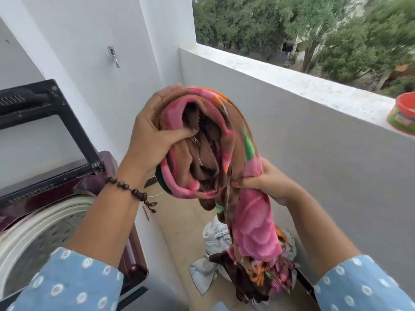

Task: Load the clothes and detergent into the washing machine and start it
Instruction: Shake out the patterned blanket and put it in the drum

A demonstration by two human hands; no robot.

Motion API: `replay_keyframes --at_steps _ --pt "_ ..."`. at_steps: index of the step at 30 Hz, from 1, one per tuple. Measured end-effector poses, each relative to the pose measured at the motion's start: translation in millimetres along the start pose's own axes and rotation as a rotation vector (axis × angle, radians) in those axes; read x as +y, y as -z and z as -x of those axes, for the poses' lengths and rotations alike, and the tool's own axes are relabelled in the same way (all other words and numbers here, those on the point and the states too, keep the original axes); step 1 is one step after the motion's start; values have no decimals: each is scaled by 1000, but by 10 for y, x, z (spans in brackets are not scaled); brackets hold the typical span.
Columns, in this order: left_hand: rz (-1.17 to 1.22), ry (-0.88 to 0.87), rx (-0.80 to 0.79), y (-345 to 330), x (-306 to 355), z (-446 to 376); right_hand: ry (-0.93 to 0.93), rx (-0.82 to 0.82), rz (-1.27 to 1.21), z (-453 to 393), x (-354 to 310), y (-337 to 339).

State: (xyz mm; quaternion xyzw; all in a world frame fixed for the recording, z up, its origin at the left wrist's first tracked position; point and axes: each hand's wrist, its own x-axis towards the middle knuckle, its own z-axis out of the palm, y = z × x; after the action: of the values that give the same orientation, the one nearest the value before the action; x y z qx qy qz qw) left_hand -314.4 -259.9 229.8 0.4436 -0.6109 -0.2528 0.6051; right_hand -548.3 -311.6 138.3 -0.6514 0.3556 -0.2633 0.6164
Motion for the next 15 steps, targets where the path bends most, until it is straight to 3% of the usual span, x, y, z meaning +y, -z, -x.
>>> replay_keyframes --at_steps 5,8,11,15 --pt "-208 8 -201 356 -4 -13 108 53 -225 159 -277 427" --pt "-216 77 -273 477 -72 41 215 108 -271 219 -402 600" --pt "-108 81 -144 396 -158 75 235 123 -255 156 -385 482" --pt "252 194 110 238 -210 97 175 36 -270 70 -270 159"
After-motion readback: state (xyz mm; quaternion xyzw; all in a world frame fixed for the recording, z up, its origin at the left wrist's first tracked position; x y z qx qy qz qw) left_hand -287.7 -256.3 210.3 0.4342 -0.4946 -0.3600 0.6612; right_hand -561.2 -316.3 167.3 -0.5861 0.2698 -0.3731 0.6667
